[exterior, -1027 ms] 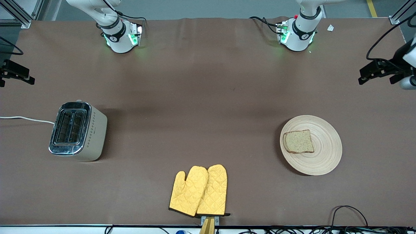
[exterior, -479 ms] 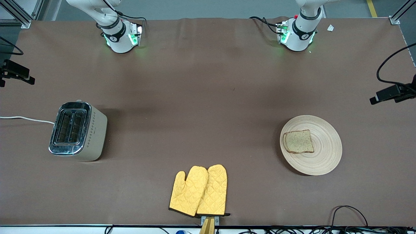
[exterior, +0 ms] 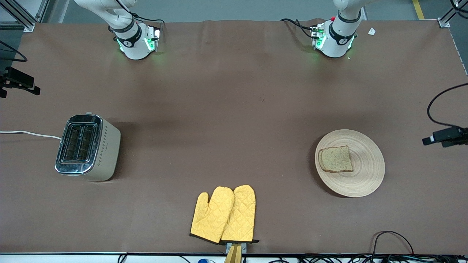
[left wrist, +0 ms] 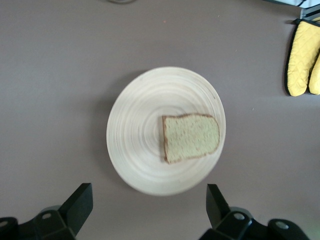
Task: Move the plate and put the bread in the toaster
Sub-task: 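Move the left gripper down beside the wooden plate rim, then grasp the wooden plate rim with the left gripper, then slide the plate toward the toaster with the left gripper while the right gripper approaches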
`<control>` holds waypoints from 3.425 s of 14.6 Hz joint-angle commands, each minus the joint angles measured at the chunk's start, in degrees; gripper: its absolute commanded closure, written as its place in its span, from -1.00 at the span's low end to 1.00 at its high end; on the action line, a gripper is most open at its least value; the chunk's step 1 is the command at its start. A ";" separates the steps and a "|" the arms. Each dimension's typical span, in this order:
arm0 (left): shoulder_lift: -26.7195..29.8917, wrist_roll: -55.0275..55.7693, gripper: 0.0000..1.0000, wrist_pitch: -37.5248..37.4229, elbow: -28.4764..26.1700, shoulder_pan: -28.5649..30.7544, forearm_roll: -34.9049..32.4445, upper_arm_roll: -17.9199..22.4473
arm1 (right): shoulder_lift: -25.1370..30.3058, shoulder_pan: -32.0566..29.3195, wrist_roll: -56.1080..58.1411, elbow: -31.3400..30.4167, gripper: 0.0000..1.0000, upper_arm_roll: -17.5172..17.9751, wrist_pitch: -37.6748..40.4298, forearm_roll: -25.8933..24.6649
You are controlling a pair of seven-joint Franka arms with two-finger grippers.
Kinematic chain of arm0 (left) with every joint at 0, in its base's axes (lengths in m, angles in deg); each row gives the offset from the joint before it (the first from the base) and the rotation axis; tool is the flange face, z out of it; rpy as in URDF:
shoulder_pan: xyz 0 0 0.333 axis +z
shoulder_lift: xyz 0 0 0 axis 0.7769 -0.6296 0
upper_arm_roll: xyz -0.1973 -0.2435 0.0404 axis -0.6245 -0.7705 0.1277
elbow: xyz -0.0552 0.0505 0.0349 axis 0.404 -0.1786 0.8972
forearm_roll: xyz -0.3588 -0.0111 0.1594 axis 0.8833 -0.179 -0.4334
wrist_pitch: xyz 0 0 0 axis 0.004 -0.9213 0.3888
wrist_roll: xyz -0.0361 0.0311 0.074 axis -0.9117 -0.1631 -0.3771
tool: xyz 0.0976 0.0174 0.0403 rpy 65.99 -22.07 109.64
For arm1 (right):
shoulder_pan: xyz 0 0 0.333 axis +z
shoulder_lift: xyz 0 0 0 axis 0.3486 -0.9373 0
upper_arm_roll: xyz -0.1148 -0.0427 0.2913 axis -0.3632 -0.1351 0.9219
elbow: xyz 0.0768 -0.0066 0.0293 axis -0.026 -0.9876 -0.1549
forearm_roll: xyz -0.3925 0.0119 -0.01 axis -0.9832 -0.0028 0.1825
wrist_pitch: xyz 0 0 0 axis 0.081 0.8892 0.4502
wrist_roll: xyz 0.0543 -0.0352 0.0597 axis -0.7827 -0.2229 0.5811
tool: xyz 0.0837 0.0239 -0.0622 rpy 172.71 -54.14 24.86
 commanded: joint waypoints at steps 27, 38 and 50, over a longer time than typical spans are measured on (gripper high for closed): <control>-27.04 -33.62 0.29 3.35 1.67 5.07 20.05 -0.87 | 4.98 -0.52 -0.10 -6.98 -1.00 1.39 -1.76 -0.13; -26.24 -34.15 0.99 0.37 2.37 5.07 20.48 -1.39 | 4.80 0.35 -0.36 -6.18 -1.00 2.01 1.14 0.83; -25.01 -17.64 1.00 -0.97 2.72 2.89 20.75 -17.72 | 1.31 10.27 -13.37 -9.70 -1.00 1.92 -9.22 5.31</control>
